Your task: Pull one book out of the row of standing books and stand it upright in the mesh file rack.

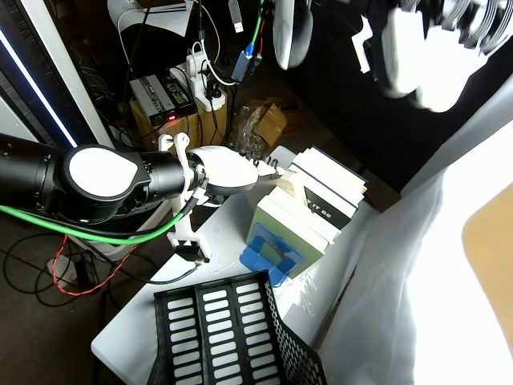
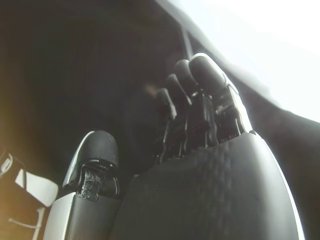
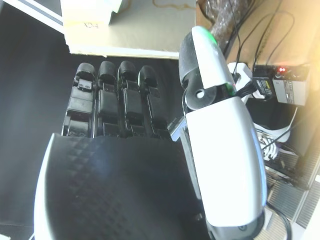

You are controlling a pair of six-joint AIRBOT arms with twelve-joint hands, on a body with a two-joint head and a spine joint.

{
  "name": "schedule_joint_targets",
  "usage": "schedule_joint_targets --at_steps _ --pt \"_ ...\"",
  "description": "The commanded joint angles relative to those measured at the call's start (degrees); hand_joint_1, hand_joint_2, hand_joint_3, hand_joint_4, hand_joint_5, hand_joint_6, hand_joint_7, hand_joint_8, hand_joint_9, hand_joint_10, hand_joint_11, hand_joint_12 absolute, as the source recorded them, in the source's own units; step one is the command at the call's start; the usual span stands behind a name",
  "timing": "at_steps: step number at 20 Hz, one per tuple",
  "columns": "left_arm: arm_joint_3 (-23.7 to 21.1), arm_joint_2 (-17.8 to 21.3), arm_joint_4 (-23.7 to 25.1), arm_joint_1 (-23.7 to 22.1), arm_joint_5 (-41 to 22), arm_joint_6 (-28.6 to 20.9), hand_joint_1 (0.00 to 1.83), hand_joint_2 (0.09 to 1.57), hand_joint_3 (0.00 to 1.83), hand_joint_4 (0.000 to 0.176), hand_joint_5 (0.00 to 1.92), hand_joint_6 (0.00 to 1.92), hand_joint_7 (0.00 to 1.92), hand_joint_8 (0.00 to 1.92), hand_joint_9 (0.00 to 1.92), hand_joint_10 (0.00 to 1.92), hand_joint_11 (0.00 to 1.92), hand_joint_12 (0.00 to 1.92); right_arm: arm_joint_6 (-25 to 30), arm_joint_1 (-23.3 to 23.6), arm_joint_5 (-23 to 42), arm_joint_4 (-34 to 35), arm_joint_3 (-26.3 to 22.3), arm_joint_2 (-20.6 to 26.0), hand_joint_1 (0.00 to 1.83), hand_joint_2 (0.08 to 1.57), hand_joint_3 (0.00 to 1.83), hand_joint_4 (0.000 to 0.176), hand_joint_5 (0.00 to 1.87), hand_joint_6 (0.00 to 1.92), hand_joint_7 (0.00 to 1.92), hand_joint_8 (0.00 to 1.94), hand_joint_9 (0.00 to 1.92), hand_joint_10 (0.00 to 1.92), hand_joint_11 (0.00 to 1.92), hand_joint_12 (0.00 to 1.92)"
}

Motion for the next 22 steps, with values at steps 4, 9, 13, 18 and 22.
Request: schedule_joint_targets --at_steps 4,9,13,18,22 --pt "0.50 0.05 -2.84 -0.96 -4.72 -0.01 0.00 1.57 0.03 0.000 0.00 0.46 0.00 0.80 0.00 1.13 0.00 1.92 -0.75 2.13 3.32 2.10 0.10 -1.96 1.13 1.22 0.00 0.000 0.16 0.12 0.16 0.00 0.00 0.22 0.00 0.00" --pt "0.64 -0.13 -2.89 -1.04 -4.56 -0.03 0.00 1.57 0.03 0.000 0.00 0.46 0.00 0.80 0.00 1.13 0.00 1.92 -0.84 2.66 2.36 1.23 3.76 -5.49 1.13 1.22 0.00 0.000 0.16 0.12 0.16 0.00 0.00 0.22 0.00 0.00" --pt "1.09 -0.01 -4.23 -0.04 -4.60 -0.02 0.00 1.57 0.03 0.000 0.00 0.46 0.00 0.80 0.00 1.13 0.00 1.92 -0.84 2.56 -2.19 -2.36 6.68 -10.11 1.13 1.22 0.00 0.000 0.16 0.12 0.16 0.00 0.00 0.22 0.00 0.00" --pt "0.93 0.87 -6.37 1.61 -5.32 0.20 0.00 1.57 0.03 0.000 0.00 0.46 0.00 0.80 0.00 1.13 0.00 1.92 0.38 0.95 -7.37 -8.11 9.65 -15.65 1.13 1.22 0.00 0.000 0.16 0.12 0.16 0.00 0.00 0.22 0.00 0.00" --pt "0.58 1.06 -7.24 2.13 -5.86 0.39 0.00 1.57 0.03 0.000 0.00 0.46 0.00 0.80 0.00 1.13 0.00 1.92 1.93 0.06 -8.96 -11.18 9.86 -16.93 1.13 1.22 0.00 0.000 0.16 0.12 0.16 0.00 0.00 0.22 0.00 0.00"
